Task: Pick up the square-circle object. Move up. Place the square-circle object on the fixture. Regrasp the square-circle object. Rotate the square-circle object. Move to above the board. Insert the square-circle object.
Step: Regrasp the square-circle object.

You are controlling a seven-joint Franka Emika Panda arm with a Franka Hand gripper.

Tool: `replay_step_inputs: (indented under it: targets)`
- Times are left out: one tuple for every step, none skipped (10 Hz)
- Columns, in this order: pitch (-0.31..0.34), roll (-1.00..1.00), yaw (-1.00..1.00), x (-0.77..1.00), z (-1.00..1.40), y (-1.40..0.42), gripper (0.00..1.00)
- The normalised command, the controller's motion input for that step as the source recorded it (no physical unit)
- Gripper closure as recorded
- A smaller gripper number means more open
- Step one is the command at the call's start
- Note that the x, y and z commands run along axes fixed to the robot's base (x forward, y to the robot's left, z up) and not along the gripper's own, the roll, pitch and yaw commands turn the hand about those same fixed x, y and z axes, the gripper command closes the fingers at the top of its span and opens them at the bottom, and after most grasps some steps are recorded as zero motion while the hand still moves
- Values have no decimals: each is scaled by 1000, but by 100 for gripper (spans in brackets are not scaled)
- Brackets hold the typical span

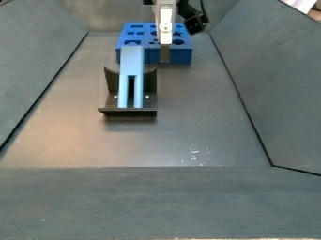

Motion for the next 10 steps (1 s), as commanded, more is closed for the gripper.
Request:
replay_step_inputs:
  targets:
    - [13,124,-11,1000,-38,-21,0]
    - [30,120,-15,1000,-38,-22,0]
    - [64,120,-16,1000,-42,-22,0]
    - [87,118,-13,1000,-43,-23,0]
    - [108,120,2,1000,-44,-24,0]
    - [115,123,17,1000,-47,-24,0]
    - [117,123,33,937,-42,-26,0]
    - [122,127,45,863,-40,-25,0]
    - [124,131,59,769,-32,-27,0]
    - [125,134,68,705,-34,-28,0]
